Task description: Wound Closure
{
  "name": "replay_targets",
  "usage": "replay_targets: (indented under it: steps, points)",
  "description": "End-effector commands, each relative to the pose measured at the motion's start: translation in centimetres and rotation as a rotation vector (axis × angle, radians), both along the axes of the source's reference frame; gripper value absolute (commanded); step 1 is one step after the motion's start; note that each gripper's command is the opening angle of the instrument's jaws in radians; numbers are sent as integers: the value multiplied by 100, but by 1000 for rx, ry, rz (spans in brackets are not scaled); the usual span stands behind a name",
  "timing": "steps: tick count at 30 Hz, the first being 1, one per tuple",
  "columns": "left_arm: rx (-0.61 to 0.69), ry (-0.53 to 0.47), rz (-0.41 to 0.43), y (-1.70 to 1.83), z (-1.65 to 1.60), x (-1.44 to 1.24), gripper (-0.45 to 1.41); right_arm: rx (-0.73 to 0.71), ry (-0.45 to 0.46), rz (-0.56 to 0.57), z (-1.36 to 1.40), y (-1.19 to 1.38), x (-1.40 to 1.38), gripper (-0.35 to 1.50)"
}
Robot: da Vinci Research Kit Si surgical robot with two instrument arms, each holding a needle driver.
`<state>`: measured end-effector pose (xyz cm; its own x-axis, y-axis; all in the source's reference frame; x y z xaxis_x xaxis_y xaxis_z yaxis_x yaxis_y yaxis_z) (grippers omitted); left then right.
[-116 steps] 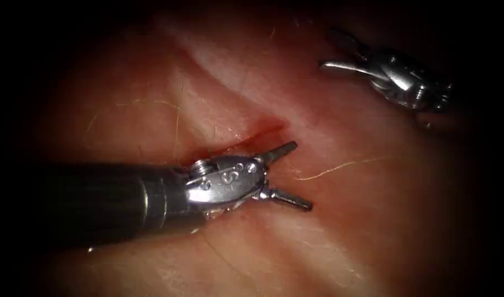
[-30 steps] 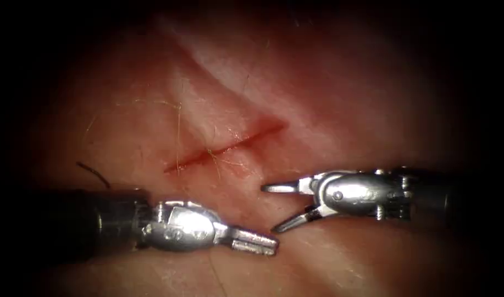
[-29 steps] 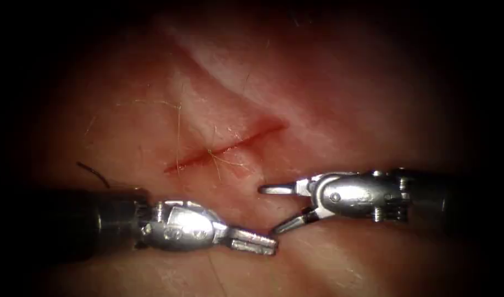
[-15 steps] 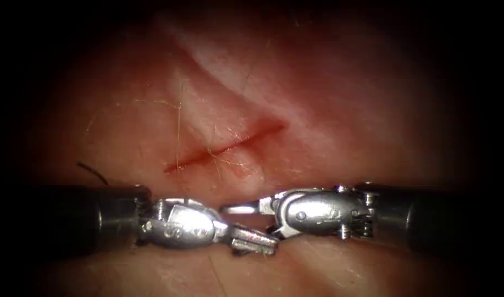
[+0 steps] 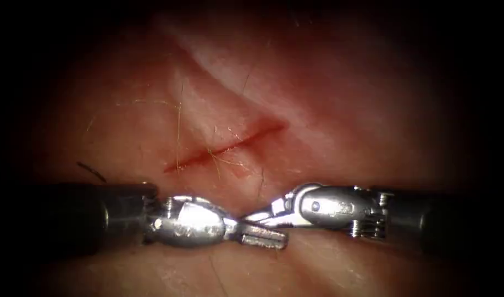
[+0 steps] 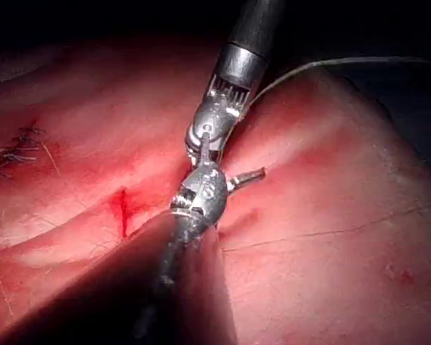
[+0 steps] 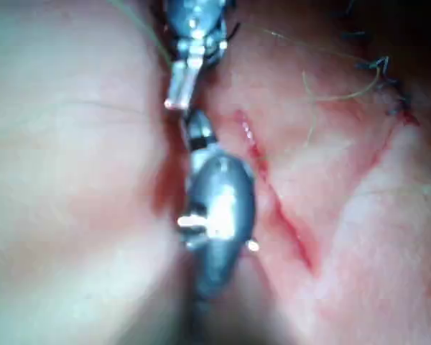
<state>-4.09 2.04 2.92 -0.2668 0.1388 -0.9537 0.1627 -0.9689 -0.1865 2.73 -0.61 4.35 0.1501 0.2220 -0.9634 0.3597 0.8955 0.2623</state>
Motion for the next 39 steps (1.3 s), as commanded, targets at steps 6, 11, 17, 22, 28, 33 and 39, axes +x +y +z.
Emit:
replay_targets:
  steps: [6,11,17,22,28,33,39]
  points:
    - [12,93,-245,36,-14,1,133,51,-106,89,29,35,-12,-35]
    - [-10,78,-286,44,-16,11,130,142,-158,167,51,82,-41,-35]
    - [-35,91,-299,54,-11,-8,128,153,-199,171,61,107,-44,-35]
    - [-67,104,-310,72,-20,-37,123,161,-244,164,75,110,-39,-35]
    - [-81,93,-307,78,-24,-74,123,162,-252,165,76,107,-31,-35]
    - [-95,81,-299,73,-33,-98,122,163,-264,166,82,109,-27,-35]
    - [-114,47,-272,70,-49,-122,118,164,-272,165,86,107,-26,-35]
